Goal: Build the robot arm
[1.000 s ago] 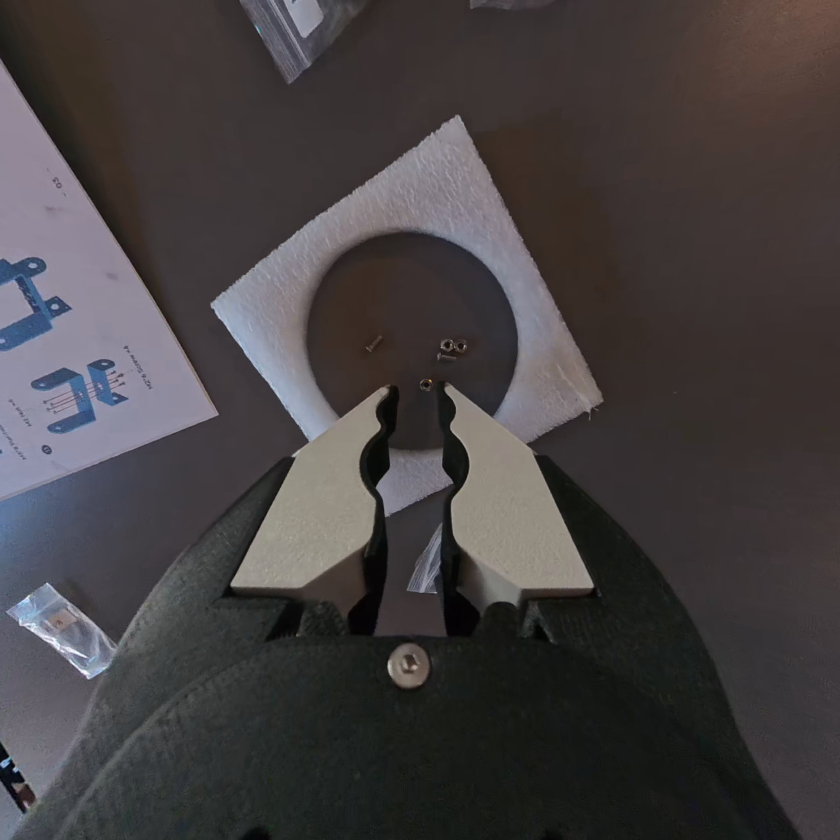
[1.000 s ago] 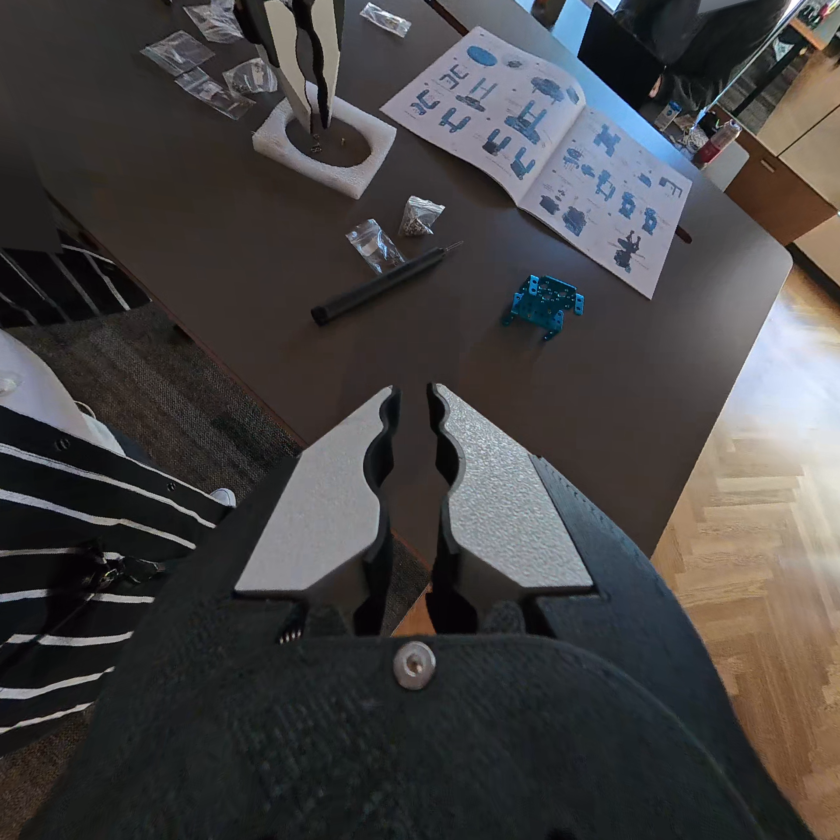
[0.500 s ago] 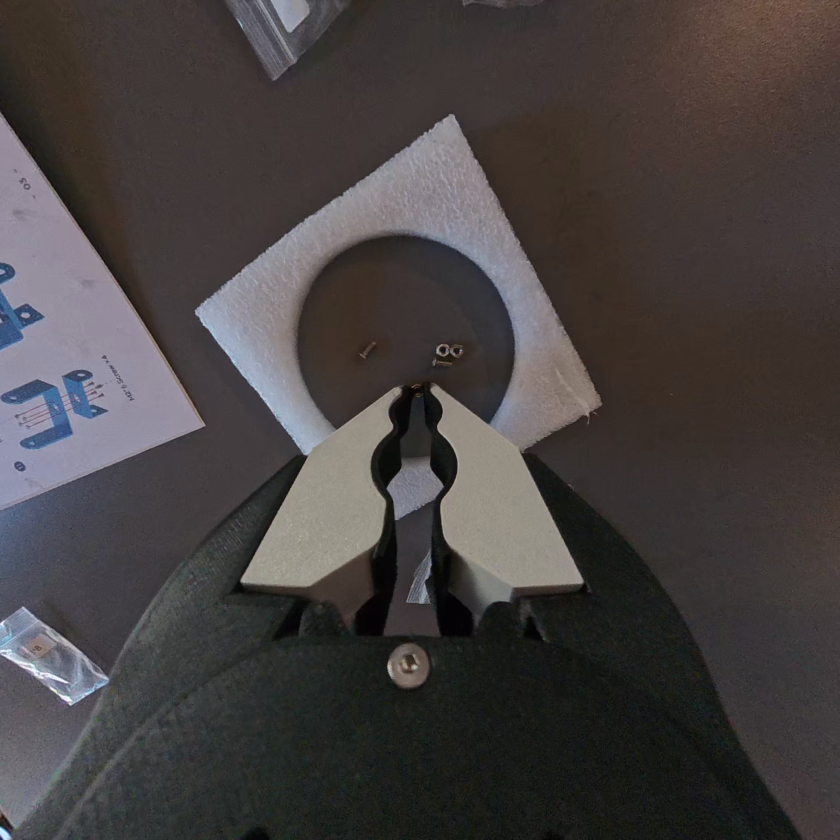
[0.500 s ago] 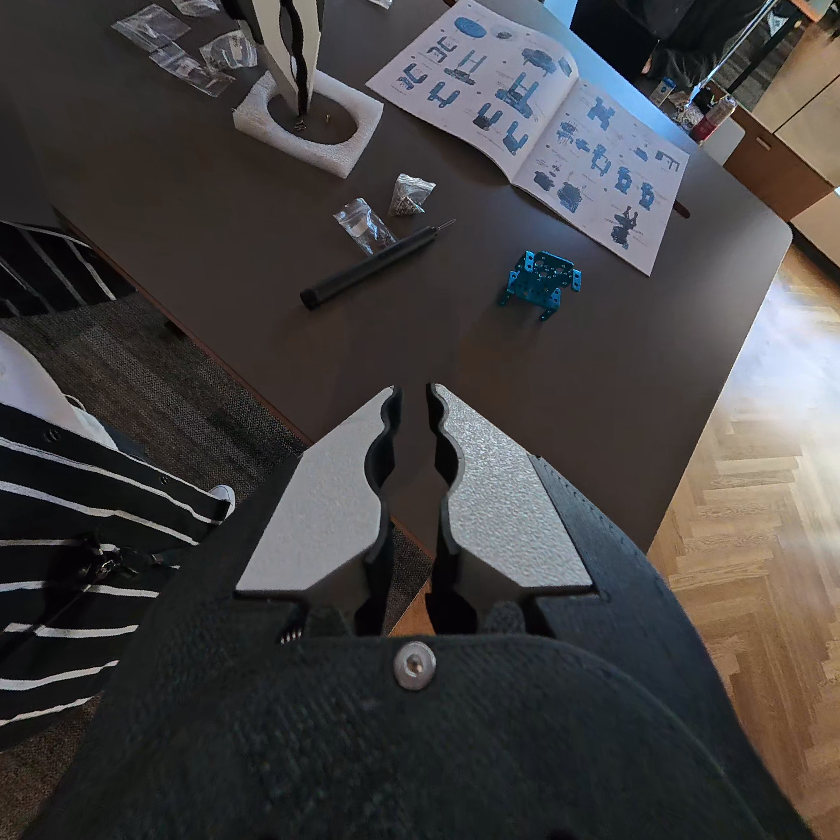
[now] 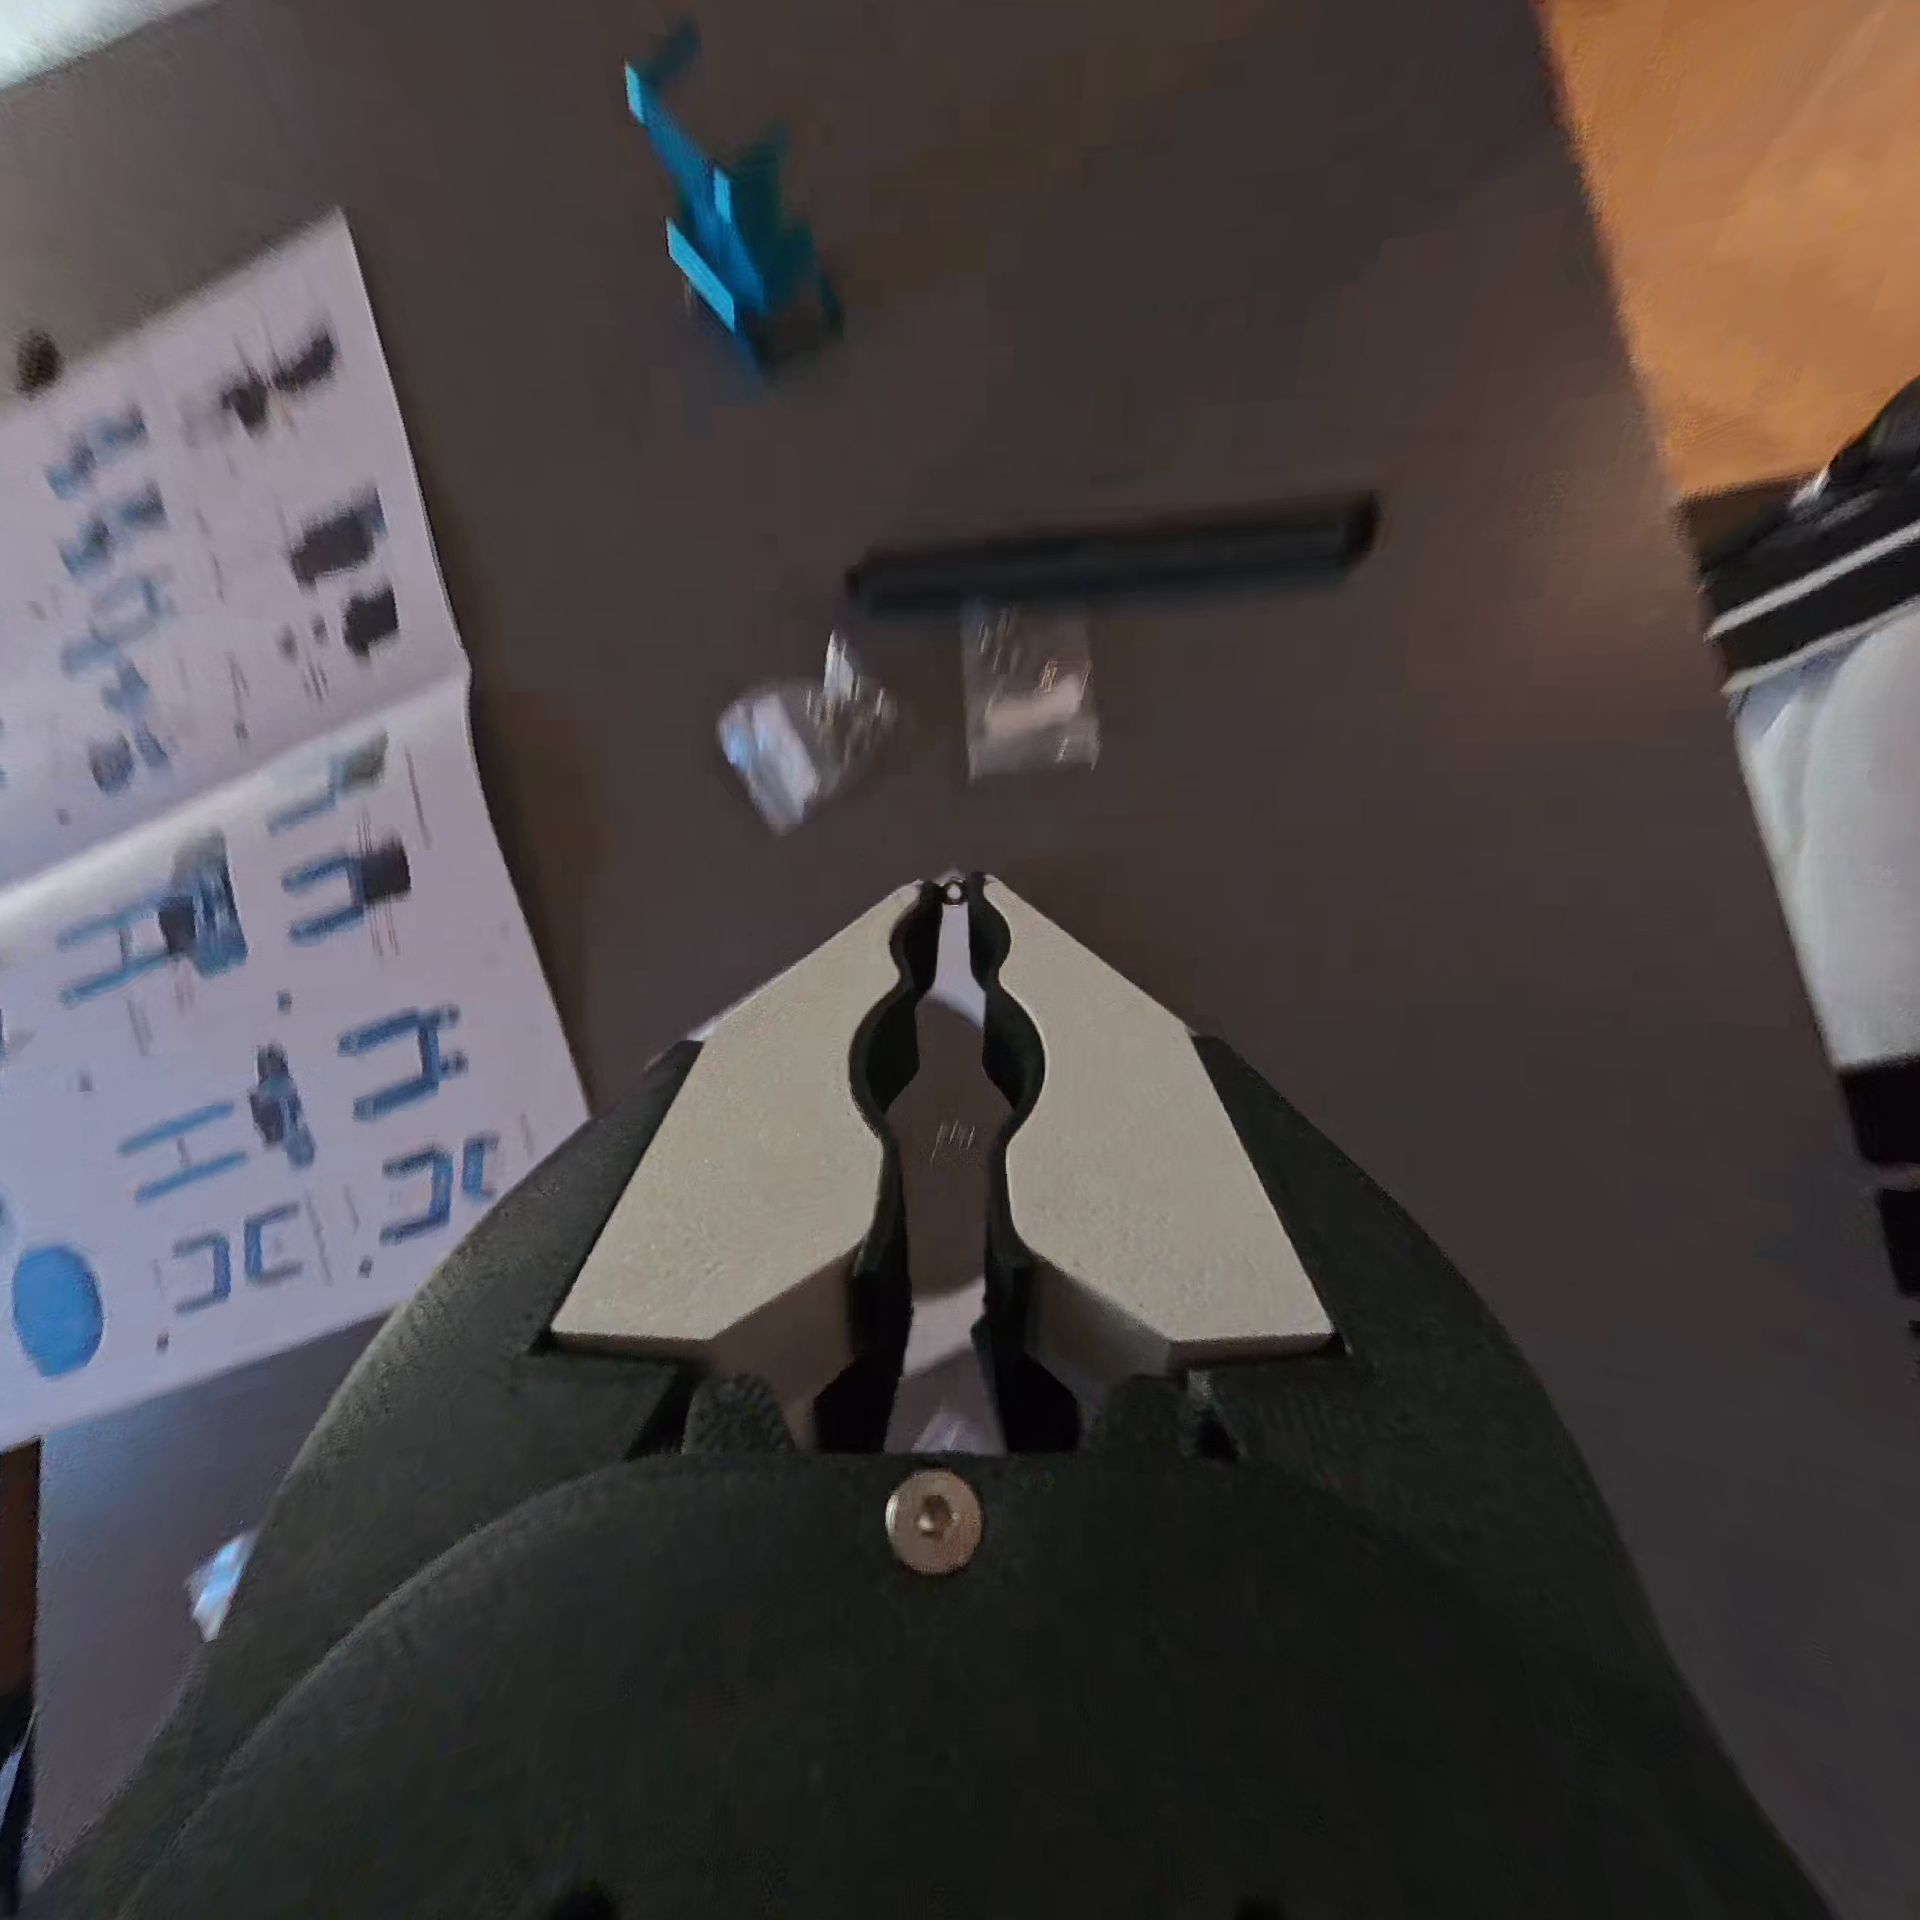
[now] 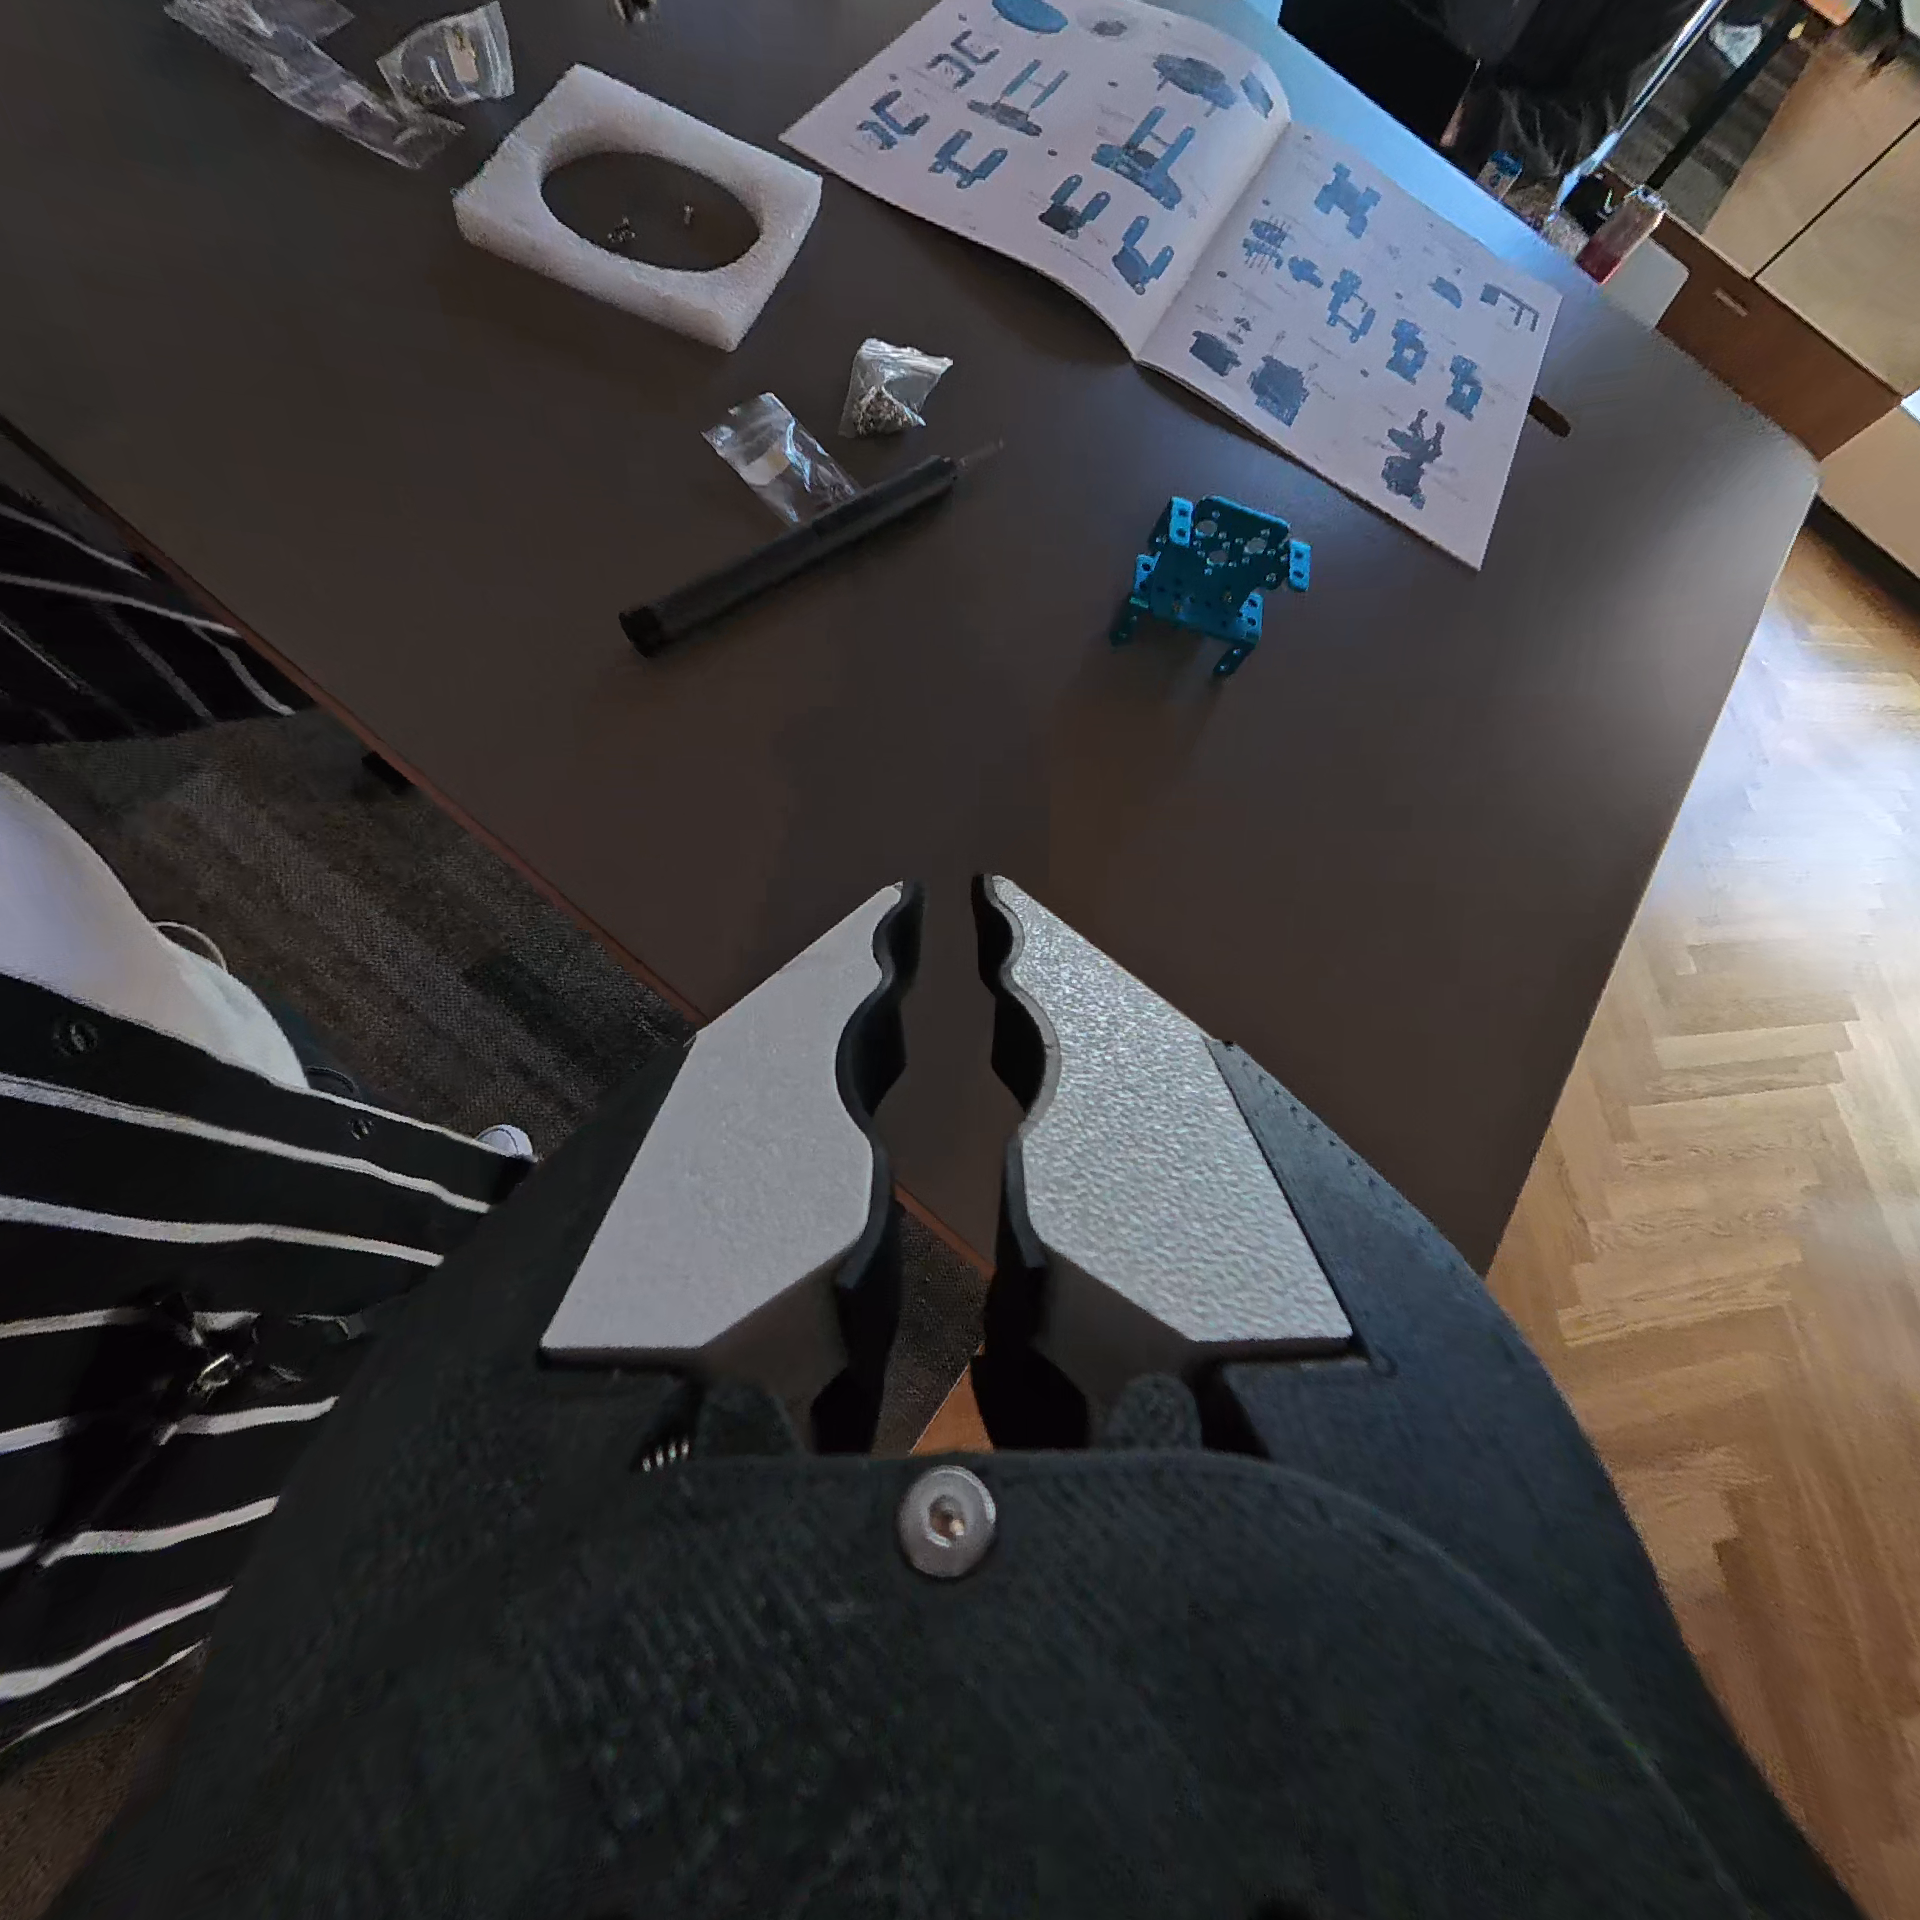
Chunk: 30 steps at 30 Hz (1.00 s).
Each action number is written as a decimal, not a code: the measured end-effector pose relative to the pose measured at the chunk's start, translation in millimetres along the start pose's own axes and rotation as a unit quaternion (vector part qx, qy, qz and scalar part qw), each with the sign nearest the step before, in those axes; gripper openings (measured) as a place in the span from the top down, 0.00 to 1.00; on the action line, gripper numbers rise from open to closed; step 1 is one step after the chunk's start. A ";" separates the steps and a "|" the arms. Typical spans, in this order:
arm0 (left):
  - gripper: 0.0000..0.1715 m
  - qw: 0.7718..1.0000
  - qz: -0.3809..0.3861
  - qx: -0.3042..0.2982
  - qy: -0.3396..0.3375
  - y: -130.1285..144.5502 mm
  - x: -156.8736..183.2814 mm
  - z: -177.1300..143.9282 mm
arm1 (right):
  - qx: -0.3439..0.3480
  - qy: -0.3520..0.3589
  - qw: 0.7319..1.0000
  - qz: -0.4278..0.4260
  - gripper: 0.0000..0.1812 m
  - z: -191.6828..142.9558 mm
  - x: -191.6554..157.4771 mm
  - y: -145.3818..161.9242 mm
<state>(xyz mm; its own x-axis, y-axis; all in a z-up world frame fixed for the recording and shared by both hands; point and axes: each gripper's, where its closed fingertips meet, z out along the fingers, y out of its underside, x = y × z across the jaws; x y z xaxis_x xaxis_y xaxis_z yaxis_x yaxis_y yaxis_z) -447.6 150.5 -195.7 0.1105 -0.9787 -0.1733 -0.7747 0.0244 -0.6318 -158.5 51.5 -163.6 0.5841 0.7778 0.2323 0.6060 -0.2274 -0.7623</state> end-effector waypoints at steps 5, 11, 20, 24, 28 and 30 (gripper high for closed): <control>0.98 0.990 -0.001 0.141 -0.027 -78.1 32.8 15.9 | 0.008 -0.028 1.000 0.007 0.92 17.2 16.3 28.2; 0.98 0.967 -0.055 0.247 -0.030 -146.9 45.6 42.3 | 0.021 -0.049 0.998 -0.044 0.87 40.6 71.7 62.0; 0.98 0.918 -0.235 0.297 -0.115 -184.6 36.0 91.8 | 0.128 -0.091 0.938 -0.308 0.77 97.5 138.3 44.5; 0.98 0.898 -0.284 0.290 -0.169 -190.7 38.1 102.8 | 0.205 -0.127 0.879 -0.411 0.78 124.7 137.7 18.6; 0.98 0.878 -0.320 0.289 -0.207 -196.2 45.1 103.9 | 0.274 -0.069 0.790 -0.544 0.80 156.1 115.3 3.4; 0.98 0.871 -0.331 0.288 -0.221 -198.1 47.2 103.9 | 0.294 -0.029 0.761 -0.577 0.82 173.2 108.1 0.0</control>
<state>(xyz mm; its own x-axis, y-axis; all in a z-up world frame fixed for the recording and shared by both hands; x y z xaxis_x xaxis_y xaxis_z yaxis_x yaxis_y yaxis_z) -224.3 120.7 -157.2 0.7422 -0.6460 0.1783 -0.0246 -0.2921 -0.9561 -188.8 237.1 -243.1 -0.1893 0.2890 0.9384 0.3410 0.9156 -0.2131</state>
